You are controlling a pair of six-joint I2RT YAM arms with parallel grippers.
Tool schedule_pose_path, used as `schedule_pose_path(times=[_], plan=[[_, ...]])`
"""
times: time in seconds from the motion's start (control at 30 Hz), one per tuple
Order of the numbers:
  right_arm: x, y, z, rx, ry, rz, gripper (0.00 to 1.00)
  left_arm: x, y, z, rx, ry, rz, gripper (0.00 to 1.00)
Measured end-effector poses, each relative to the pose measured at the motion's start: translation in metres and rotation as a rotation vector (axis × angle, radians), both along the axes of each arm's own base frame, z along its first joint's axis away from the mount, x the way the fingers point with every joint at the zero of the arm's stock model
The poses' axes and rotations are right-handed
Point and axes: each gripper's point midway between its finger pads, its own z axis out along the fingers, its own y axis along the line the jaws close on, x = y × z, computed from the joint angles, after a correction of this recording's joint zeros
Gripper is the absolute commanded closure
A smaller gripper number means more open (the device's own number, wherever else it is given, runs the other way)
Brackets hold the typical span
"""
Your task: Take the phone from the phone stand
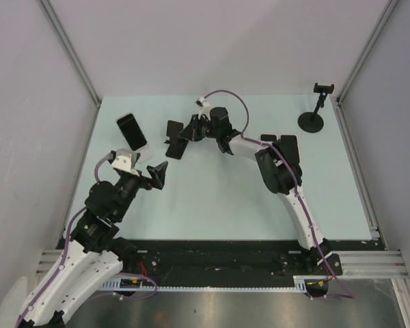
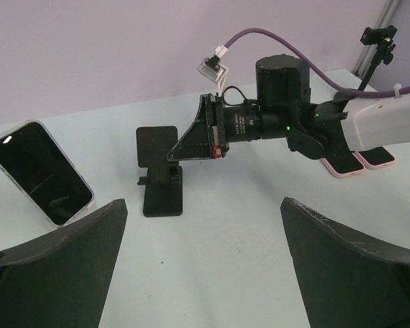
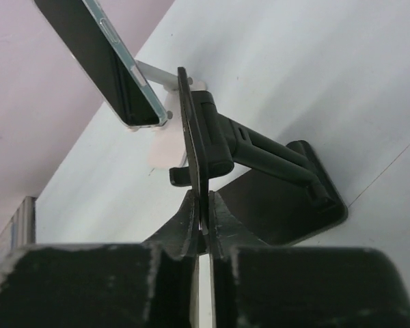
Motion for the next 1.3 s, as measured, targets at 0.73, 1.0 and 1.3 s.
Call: schedule_pose_path(times=[0.73, 1.0, 1.3], plan=[[0.139, -0.309, 0.013, -0.081, -0.08, -0.562, 1.0, 0.01, -0.006, -0.018, 0.038, 0.058, -0.001, 0.0], [0.136, -0.368, 0.006, -0.089, -0.068, -0.777, 1.0, 0.014, -0.009, -0.026, 0.055, 0.084, -0.001, 0.0], [0.122, -0.398, 0.006, -0.093, -0.081, -0.977, 1.0, 0.014, -0.01, -0.027, 0.058, 0.089, -0.003, 0.0]])
